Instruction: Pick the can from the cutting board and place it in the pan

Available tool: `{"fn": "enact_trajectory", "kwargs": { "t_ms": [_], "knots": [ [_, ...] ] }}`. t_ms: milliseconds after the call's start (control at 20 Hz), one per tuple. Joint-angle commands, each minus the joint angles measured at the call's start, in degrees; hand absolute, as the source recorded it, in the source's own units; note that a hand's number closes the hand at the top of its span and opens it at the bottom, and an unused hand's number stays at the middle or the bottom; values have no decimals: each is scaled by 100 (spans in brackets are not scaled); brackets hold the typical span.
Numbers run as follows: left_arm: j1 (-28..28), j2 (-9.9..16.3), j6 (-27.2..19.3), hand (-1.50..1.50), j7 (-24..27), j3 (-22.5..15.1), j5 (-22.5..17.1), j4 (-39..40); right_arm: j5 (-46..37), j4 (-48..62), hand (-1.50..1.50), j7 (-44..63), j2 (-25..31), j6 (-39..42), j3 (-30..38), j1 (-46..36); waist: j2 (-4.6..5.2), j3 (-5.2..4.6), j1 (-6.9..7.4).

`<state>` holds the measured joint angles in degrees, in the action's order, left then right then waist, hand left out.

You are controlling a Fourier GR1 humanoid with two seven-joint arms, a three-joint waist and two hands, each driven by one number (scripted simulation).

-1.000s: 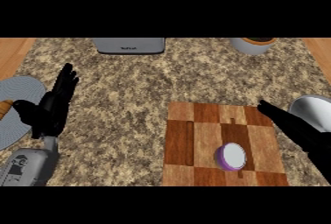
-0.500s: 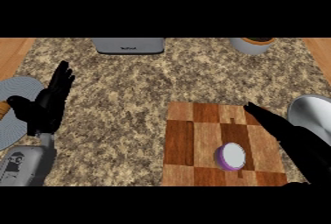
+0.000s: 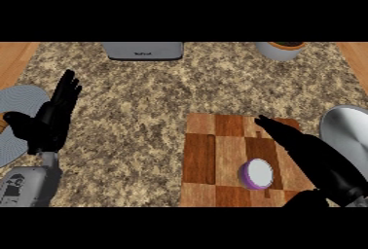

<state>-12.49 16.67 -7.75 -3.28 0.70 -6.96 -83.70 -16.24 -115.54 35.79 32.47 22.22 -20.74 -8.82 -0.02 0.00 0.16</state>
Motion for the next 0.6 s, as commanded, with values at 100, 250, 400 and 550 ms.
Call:
{"fn": "enact_trajectory", "kwargs": {
  "t_ms": [100,250,400,550],
  "knots": [
    [157,-247,-145,0,-216,-97,260,-395,-171,-238,-150,550,-335,672,56,-225,-4,-1,-2],
    [339,-110,64,0,-330,30,100,-630,-945,27,-150,250,-240,539,-341,221,-8,1,2],
    [-36,-255,-77,0,-191,85,274,-130,-1269,862,-150,-101,-428,589,-362,-115,8,1,-3],
    [228,-358,26,0,76,-13,359,-167,-1489,873,-150,-53,-429,791,-386,-48,3,1,5]
  ]
}}
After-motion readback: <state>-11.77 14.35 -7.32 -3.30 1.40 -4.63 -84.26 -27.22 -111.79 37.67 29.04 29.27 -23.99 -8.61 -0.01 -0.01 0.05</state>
